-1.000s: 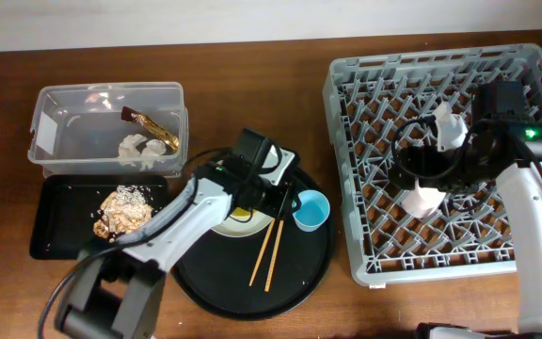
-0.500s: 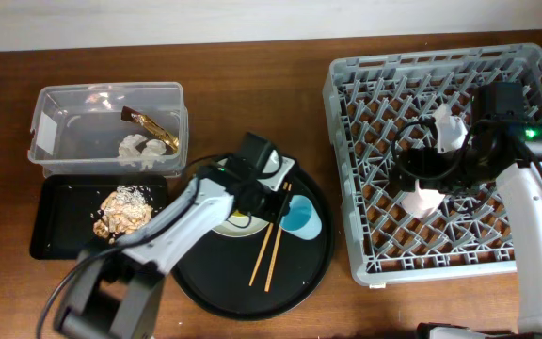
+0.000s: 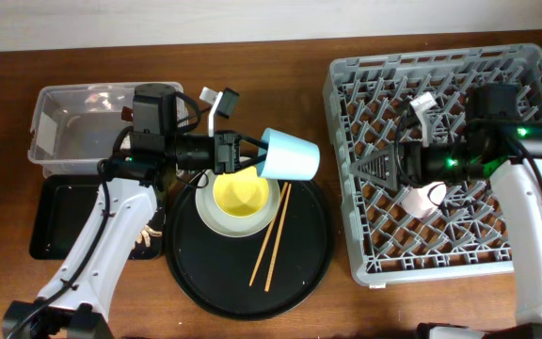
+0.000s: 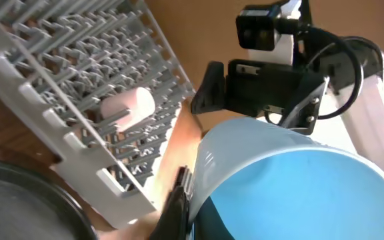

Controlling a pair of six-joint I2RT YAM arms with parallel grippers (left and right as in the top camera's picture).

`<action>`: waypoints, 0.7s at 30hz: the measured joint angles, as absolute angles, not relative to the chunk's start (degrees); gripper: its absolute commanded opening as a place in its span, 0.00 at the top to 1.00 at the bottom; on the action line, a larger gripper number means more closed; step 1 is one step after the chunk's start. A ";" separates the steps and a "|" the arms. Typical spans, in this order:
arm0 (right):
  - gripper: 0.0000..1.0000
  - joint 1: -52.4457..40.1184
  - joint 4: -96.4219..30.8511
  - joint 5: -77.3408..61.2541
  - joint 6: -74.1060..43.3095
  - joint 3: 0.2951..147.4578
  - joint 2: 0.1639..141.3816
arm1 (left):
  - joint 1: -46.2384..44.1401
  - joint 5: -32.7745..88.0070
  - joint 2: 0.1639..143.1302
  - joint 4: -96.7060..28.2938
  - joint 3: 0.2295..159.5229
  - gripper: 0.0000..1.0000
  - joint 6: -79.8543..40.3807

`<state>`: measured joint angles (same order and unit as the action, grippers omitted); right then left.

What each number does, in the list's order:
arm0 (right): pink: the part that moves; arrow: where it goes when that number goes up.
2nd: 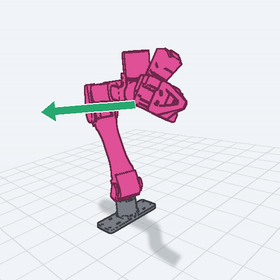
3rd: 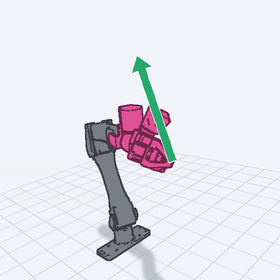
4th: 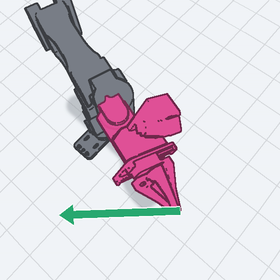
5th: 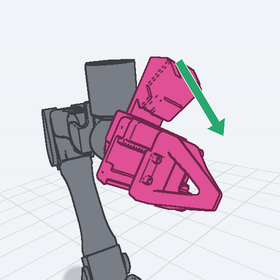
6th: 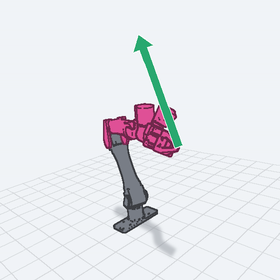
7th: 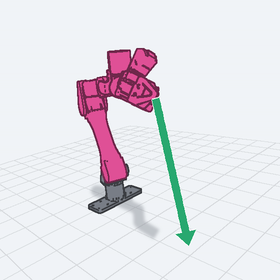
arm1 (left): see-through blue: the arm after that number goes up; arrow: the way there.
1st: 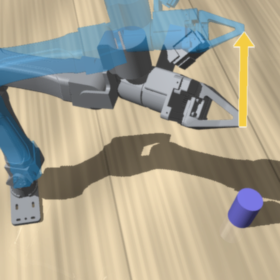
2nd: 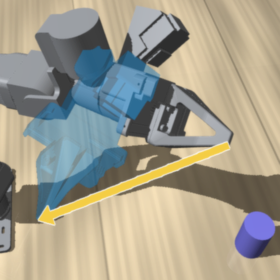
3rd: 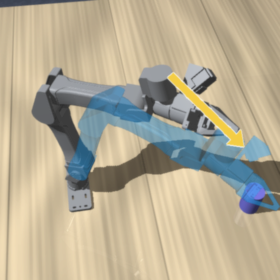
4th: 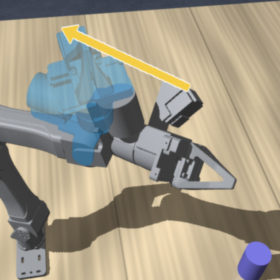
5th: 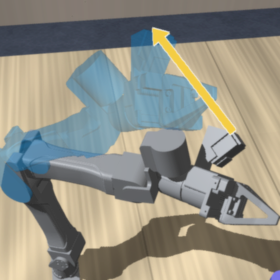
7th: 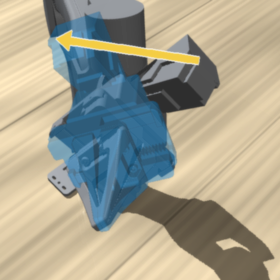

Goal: Sort waste into correct bins and load items into the dishwasher rack
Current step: 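Grasp the blue cup with the left gripper and hand it to the right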

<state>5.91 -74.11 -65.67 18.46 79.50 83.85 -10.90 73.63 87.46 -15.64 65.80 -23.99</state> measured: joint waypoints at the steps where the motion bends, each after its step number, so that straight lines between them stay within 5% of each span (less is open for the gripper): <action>1: 0.04 4.16 -73.23 -68.12 19.14 79.50 83.85 | -10.92 74.30 87.46 -15.57 65.80 1.00 -24.34; 7: 0.04 -4.08 -69.06 -73.71 20.16 79.42 83.85 | -14.83 76.29 87.50 -13.85 65.80 1.00 -25.67; 21: 0.39 -10.17 -62.22 -73.67 20.18 79.09 84.25 | -15.42 78.89 87.50 -13.63 65.80 1.00 -32.01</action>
